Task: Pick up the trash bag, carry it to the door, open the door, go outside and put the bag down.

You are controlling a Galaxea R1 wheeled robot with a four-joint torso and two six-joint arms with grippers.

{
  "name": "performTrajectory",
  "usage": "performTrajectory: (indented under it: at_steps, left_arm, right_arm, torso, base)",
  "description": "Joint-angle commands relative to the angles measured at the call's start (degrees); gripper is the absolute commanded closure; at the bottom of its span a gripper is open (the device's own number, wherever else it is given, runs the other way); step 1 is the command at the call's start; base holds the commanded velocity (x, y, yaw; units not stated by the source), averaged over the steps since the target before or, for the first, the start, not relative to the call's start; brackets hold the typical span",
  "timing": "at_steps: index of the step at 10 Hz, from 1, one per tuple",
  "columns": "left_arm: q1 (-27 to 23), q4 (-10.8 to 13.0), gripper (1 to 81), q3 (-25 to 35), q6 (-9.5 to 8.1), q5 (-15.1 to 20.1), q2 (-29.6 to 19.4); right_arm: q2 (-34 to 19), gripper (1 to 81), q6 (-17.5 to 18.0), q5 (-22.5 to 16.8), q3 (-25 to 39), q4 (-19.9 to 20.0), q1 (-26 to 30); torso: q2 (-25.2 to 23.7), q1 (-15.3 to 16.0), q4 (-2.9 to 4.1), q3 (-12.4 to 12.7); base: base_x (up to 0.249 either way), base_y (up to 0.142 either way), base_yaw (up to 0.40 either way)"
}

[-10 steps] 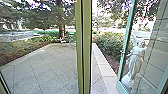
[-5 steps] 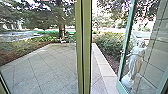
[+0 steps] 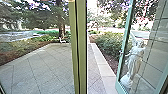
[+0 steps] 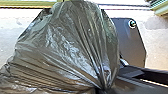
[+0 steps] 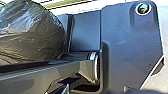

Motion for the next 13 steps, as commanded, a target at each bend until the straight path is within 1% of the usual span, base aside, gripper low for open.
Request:
performTrajectory:
  at_steps: [1, 13]
  left_arm:
    - [-3.2, 0.2, 81.1, 0.3, 0.41, 3.8, -0.2]
    - [-3.3, 0.2, 81.1, 0.3, 0.41, 3.7, 0.0]
  right_arm:
    - [1.6, 1.0, -0.4, -3.3, 1.0, -0.8, 2.1]
    - [1.7, 1.0, -0.4, -3.3, 1.0, -0.8, 2.1]
  torso:
    - [0.0, 0.0, 0.0, 0.0]
    - [0.0, 0.0, 0.0, 0.0]
  base:
    - [0.0, -0.094, 0.0]
    - [0.0, -0.101, 0.0]
